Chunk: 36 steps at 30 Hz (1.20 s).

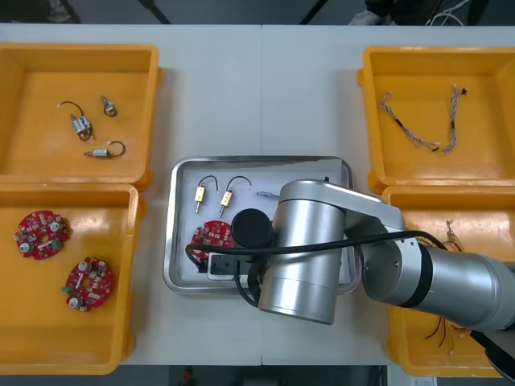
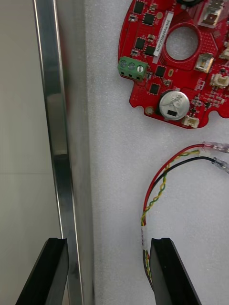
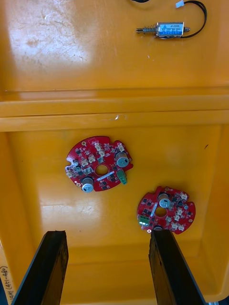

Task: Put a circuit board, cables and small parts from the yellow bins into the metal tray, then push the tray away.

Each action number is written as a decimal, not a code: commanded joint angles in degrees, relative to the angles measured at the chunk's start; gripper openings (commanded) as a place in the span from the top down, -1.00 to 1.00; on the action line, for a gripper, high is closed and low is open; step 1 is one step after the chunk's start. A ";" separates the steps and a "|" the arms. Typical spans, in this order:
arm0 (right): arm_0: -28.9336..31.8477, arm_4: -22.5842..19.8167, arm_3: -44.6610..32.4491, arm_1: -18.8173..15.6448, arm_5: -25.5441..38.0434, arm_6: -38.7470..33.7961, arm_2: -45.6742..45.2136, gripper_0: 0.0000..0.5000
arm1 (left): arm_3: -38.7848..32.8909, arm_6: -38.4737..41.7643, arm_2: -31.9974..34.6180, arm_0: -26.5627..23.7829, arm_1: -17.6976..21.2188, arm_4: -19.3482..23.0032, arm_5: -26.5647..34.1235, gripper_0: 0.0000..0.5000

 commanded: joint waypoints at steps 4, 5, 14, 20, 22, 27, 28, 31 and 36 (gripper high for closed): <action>1.54 0.62 0.08 2.57 -0.58 -2.12 2.54 -0.96 | -1.22 -2.92 1.74 1.41 2.73 0.50 -0.63 -1.00; 1.80 0.80 0.08 2.57 -0.58 -2.12 2.89 -0.97 | -1.22 -2.92 1.74 1.41 2.73 0.50 -0.63 -1.00; 2.60 2.20 1.49 3.36 -1.98 -2.82 5.35 -0.96 | -1.22 -2.92 1.74 1.41 2.73 0.50 -0.63 -1.00; 3.12 3.79 3.60 4.68 -4.00 -3.18 6.06 -0.96 | -1.22 -2.92 1.74 1.41 2.73 0.50 -0.63 -1.00; 3.39 4.93 4.30 4.68 -5.41 -3.18 6.85 -0.96 | -1.22 -2.92 1.74 1.41 2.73 0.50 -0.63 -1.00; 3.30 6.25 5.27 4.77 -6.38 -3.35 7.81 -0.97 | -1.22 -2.92 1.74 1.41 2.73 0.50 -0.63 -1.00; 3.39 6.25 5.18 4.77 -6.20 -3.35 7.81 -0.96 | -1.22 -2.92 1.74 1.41 2.73 0.50 -0.63 -1.00; 3.30 6.51 5.09 4.77 -5.67 -3.35 7.81 -0.83 | -1.22 -2.92 1.74 1.41 2.73 0.50 -0.63 -1.00; 3.30 6.77 5.09 4.51 -5.06 -3.35 7.81 0.76 | -1.22 -2.92 1.74 1.41 2.73 0.50 -0.63 -1.00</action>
